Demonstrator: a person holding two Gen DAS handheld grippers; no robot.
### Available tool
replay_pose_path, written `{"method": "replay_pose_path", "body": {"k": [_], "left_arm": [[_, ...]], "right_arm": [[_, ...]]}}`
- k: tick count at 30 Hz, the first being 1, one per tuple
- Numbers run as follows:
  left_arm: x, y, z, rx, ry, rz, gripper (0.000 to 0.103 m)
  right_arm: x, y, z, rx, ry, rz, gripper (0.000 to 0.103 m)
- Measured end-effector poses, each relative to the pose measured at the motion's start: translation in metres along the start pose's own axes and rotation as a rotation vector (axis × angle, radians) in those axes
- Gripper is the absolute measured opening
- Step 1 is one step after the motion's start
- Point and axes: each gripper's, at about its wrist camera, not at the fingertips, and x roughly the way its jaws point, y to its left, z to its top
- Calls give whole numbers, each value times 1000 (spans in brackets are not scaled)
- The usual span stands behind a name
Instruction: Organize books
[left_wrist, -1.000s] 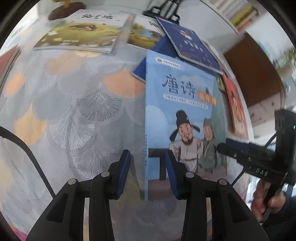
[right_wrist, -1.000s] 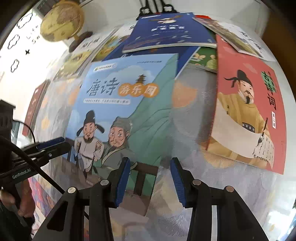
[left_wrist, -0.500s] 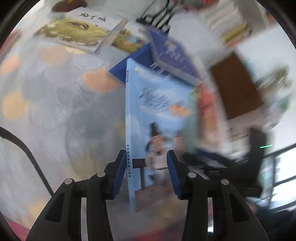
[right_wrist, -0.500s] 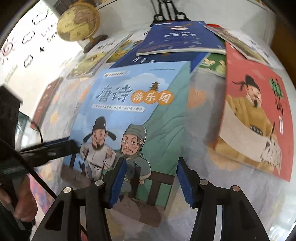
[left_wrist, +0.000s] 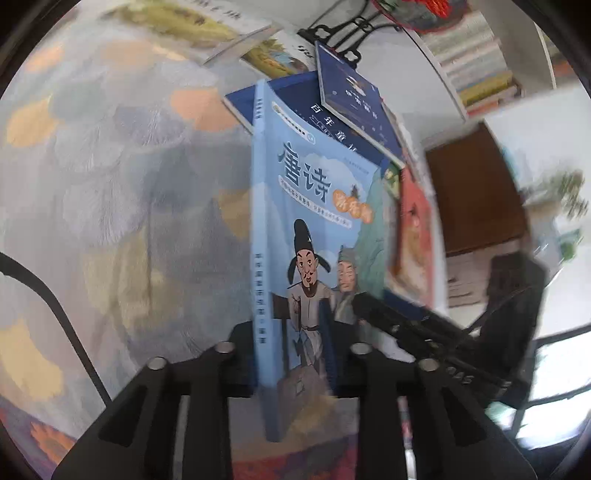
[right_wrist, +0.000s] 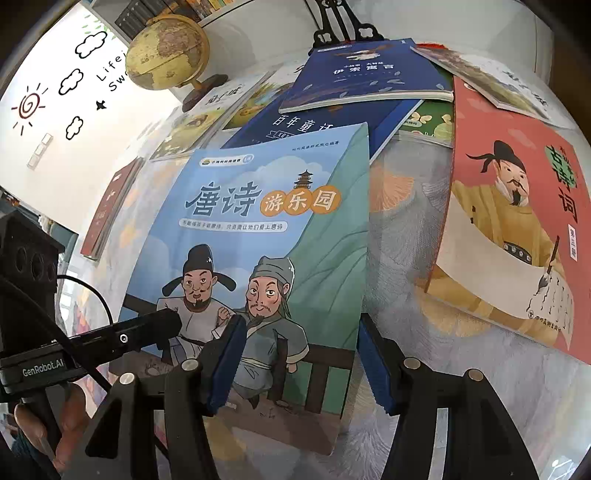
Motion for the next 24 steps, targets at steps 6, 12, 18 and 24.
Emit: {"method": "replay_pose_path", "body": {"k": [6,12,18,24], "left_arm": [[-7,8,5,-149,48,-212,15],[-2,12,6,-242,106,-334,15],[0,8,17,-222,139,-280,15],[11,-12,9,-77,151,-48,15]], "right_arm": [[-12,-28,-10,117,128,158,67],[-15,-66,-28,317,101,386,70],[-11,-93,-39,469,95,532,64],[-20,-77,-43,373,80,435,65]]}}
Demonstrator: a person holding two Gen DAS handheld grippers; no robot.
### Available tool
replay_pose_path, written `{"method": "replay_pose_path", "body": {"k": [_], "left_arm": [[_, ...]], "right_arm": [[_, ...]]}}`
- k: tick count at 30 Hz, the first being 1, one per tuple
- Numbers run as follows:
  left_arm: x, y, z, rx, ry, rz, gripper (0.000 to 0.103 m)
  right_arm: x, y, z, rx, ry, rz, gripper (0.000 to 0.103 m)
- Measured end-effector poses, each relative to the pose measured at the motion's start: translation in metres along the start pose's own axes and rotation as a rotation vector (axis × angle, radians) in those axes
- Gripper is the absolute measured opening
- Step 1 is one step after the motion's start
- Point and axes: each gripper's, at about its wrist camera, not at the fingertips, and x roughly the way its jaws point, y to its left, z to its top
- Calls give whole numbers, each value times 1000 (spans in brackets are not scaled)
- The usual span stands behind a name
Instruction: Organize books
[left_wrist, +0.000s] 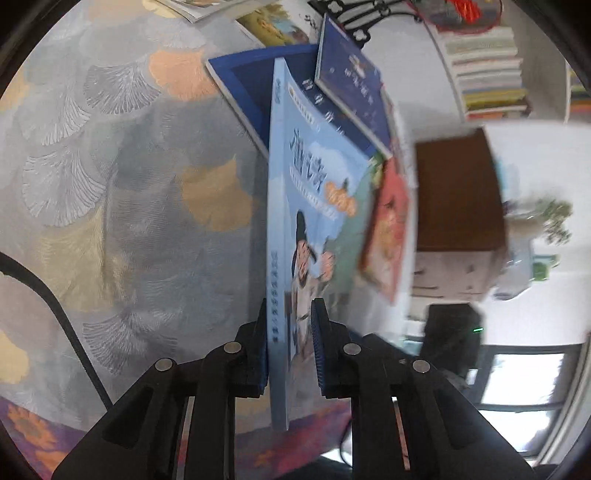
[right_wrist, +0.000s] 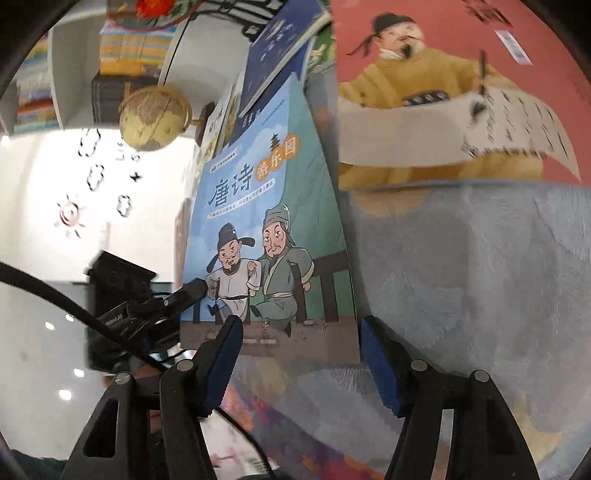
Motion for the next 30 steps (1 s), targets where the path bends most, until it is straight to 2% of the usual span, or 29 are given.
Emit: {"method": "replay_pose_path", "body": {"k": [2,5,7,9,11,13,14,16,17,18,20,21,22,23,26,30], "left_arm": [[6,-2,-3,0,5,10,15],[13,-6,-7,-12,2,9,15],[9,0,-4,-67,-18,-80,15],[4,7,1,-134,-11,-237,15],[1,2,5,-133,2,-274,15],[1,0,7,-136,17,-313,15],[3,1,8,-160,38,-347,15],[9,0,8,-162,60,-357,15],[10,-1,7,-153,63,-337,15],[12,-2,6,-137,70,-298,15],[17,-5,4,-106,80,-199,15],[20,-8,3,-70,86,-104,17],[23,-12,1,-34,88,-35,21],[26,-16,-1,2,92,26,21],[37,-33,-10,100,78,151,21],[43,-58,-24,253,8,315,21]], "right_arm": [[4,5,4,-23,2,-22,65],[5,14,9,-16,1,17,65],[1,23,7,-36,-15,10,66],[0,21,7,-35,-29,-19,69],[5,2,8,38,-1,8,69],[4,-14,5,112,-16,86,69],[4,-17,7,125,-17,104,69],[4,-21,12,139,-24,147,69],[4,-20,14,135,-30,151,65],[5,-18,16,123,-30,147,51],[5,-10,20,76,-38,109,43],[3,-5,20,41,-54,58,34],[1,0,19,4,-65,28,29],[0,6,18,-38,-66,-10,24],[5,27,11,-193,-57,-192,23],[17,40,6,-299,-31,-299,23]]}}
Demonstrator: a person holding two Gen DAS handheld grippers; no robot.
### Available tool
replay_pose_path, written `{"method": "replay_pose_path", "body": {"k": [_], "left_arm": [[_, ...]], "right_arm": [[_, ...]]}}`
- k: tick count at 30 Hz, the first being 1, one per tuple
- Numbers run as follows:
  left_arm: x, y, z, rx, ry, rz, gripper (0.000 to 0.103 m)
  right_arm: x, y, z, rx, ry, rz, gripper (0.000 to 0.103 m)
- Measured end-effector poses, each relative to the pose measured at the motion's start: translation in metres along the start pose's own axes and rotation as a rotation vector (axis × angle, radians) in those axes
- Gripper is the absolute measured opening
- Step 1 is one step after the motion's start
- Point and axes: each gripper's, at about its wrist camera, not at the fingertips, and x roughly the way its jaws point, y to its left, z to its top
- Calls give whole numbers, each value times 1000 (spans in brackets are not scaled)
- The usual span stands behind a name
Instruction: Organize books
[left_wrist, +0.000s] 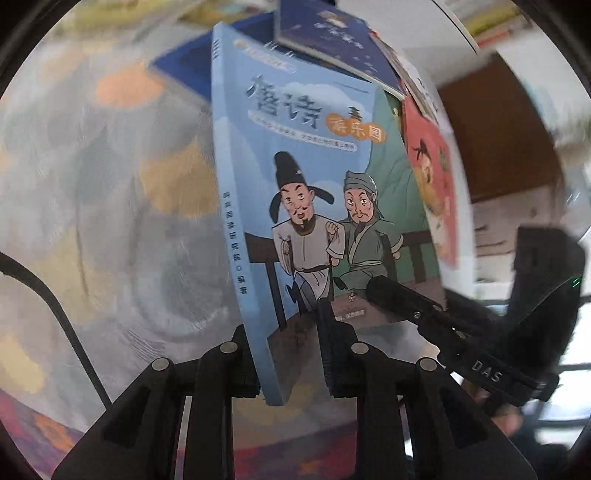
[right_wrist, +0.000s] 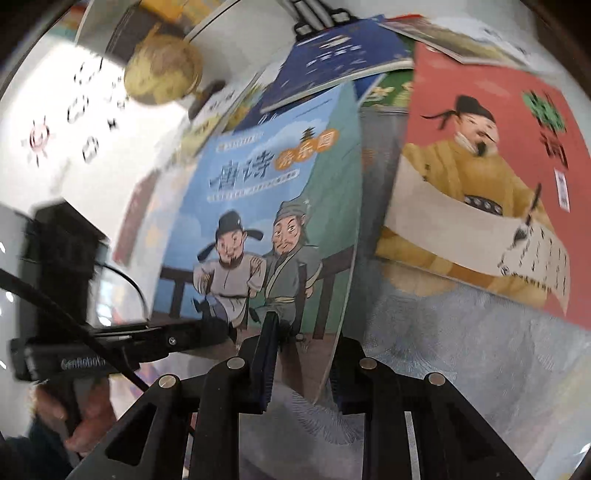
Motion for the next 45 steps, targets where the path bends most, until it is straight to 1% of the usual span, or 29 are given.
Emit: {"method": "replay_pose_path", "body": {"k": [3,6,7,9,11,13,15,17,20,23,26,30,35,41,45], "left_arm": [[-4,-17,-7,76,-57,69,22],[-13,-24,-13,109,-127,99,22],[-18,-26,-16,119,-147,108,22],[-31,-22,-17,158,-168,117,20],[-40,-24,-18,182,-189,146,20],[-41,-24,-17,178,-192,183,20],[-50,-12,-23,152,-196,179,20],[-62,-2,-33,143,-217,185,20],[-76,4,-45,172,-255,222,21],[-88,15,-51,156,-279,224,22],[-105,36,-54,130,-305,207,22],[-134,67,-56,130,-346,197,22],[-173,109,-52,135,-396,194,22],[-221,175,-32,121,-465,217,22],[-244,227,-11,105,-497,230,22]], "right_arm": [[1,13,-1,-64,-17,-75,23],[-3,27,-2,-129,-56,-140,23],[-4,31,-2,-142,-65,-144,23],[-3,38,2,-163,-68,-137,23],[-2,45,0,-211,-52,-126,24],[0,57,-1,-264,-34,-104,24],[4,69,-2,-302,-22,-89,24],[7,80,-5,-329,-20,-71,24],[3,100,-12,-380,-45,-48,24],[6,123,-14,-427,-56,-43,24],[14,142,-10,-460,-31,-17,24],[20,177,-9,-518,-40,-9,25],[38,229,-2,-535,-67,2,25],[64,303,21,-575,-126,14,26],[96,353,44,-591,-153,20,26]]}}
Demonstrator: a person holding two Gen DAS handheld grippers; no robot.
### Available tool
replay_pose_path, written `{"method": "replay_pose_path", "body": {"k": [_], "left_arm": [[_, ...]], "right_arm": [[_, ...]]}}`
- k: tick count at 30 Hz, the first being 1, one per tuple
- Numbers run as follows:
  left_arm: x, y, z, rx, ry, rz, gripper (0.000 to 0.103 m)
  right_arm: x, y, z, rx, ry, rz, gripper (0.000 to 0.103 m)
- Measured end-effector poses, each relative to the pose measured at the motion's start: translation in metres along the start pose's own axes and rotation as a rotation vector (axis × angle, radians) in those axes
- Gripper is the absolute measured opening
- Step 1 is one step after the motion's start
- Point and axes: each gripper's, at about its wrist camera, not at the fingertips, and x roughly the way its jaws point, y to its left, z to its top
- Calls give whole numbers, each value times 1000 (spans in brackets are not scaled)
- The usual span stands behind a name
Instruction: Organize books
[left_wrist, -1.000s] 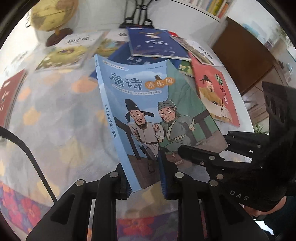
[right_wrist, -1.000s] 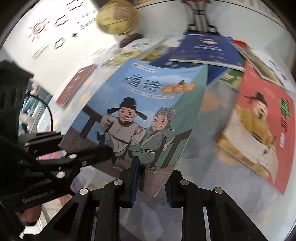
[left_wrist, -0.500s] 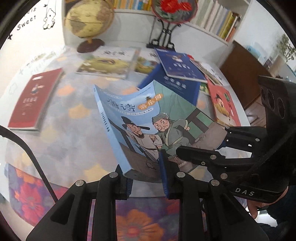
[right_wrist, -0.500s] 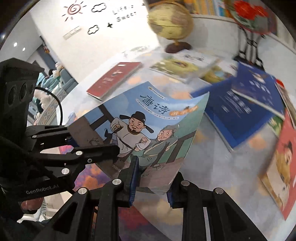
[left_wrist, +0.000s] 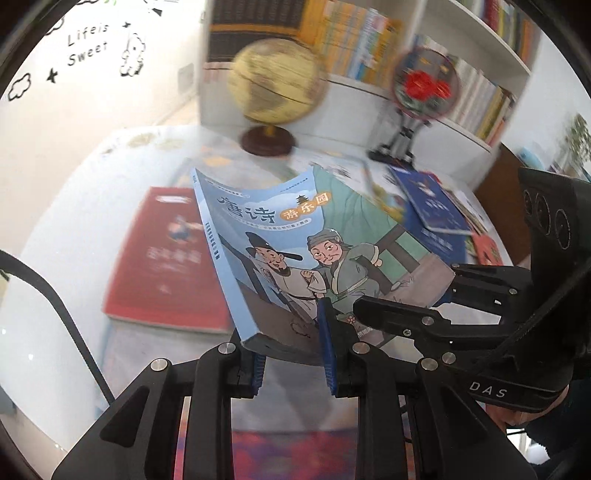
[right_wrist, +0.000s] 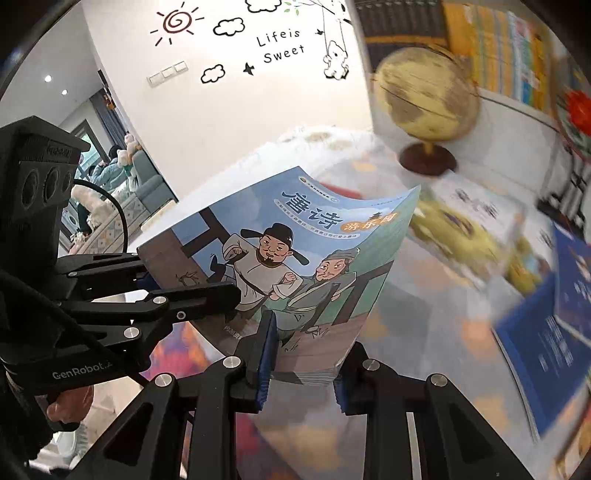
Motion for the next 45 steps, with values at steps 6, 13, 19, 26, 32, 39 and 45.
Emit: {"method": "replay_pose_path", "body": {"k": [6,13,19,26,32,39,45], "left_arm": [[24,65,23,-26,0,-5,22],[61,118,35,-102,35,-80,22],[76,149,27,-189,61,-116,22],[88,175,11,-311,94,-145,26],[98,193,-4,-406,129,-116,30],[82,211,-14,-481,101,-31,29],[61,210,-34,-455,113,59,29]], "right_arm": [[61,22,49,-2,21,-12,27],[114,27,78,39,55,-71,27],[136,35,79,90,90,-79,31],[156,38,70,138,149,-51,33],[175,34,64,159,239,-21,41],[182,40,55,110,272,-44,43],[162,39,27,11,285,-147,43]]}}
